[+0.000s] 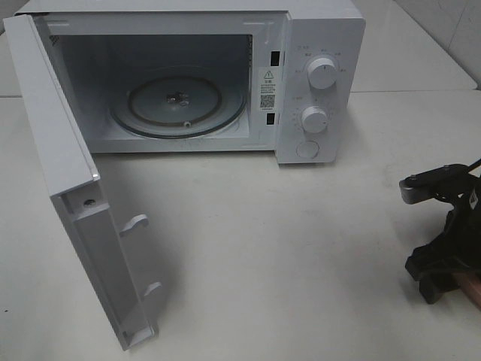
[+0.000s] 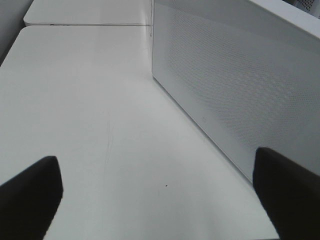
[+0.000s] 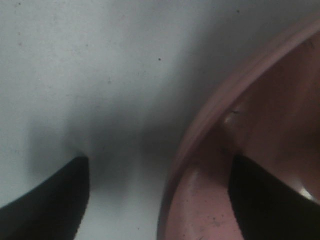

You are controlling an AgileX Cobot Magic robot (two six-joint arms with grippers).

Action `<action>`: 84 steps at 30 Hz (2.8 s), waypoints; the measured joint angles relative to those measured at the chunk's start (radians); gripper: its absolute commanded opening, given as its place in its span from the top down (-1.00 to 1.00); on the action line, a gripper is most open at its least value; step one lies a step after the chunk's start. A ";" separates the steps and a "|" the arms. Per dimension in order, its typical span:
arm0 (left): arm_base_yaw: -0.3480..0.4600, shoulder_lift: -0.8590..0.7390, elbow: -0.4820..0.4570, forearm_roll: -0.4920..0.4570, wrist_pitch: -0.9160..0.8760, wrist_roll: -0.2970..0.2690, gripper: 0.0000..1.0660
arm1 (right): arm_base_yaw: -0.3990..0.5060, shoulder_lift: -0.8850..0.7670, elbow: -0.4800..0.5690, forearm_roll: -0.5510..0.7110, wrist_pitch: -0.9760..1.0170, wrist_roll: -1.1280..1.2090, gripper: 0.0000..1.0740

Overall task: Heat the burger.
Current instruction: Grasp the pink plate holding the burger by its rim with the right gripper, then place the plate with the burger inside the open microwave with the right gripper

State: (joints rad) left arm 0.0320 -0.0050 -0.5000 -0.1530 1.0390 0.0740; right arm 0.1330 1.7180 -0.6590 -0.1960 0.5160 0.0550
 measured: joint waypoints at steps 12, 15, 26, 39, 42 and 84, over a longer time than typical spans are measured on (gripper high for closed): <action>0.000 0.000 0.000 0.000 0.000 0.000 -0.84 | -0.002 0.000 0.000 -0.067 0.010 0.112 1.00; 0.000 0.000 0.000 0.000 0.000 0.000 -0.84 | -0.001 0.000 0.000 -0.067 0.010 0.121 1.00; 0.000 0.000 0.000 0.000 0.000 0.000 -0.84 | 0.000 0.000 -0.015 -0.073 0.044 0.151 1.00; 0.000 0.000 0.000 0.000 0.000 0.000 -0.84 | 0.055 0.000 -0.026 -0.213 0.143 0.316 1.00; 0.000 0.000 0.000 0.000 0.000 0.000 -0.84 | 0.101 0.000 -0.033 -0.277 0.189 0.393 1.00; 0.000 0.000 0.000 0.000 0.000 0.000 -0.84 | 0.297 -0.234 -0.048 -0.354 0.447 0.471 1.00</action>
State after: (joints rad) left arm 0.0320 -0.0050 -0.5000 -0.1530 1.0390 0.0740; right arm 0.4300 1.4840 -0.7070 -0.5500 0.9630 0.5260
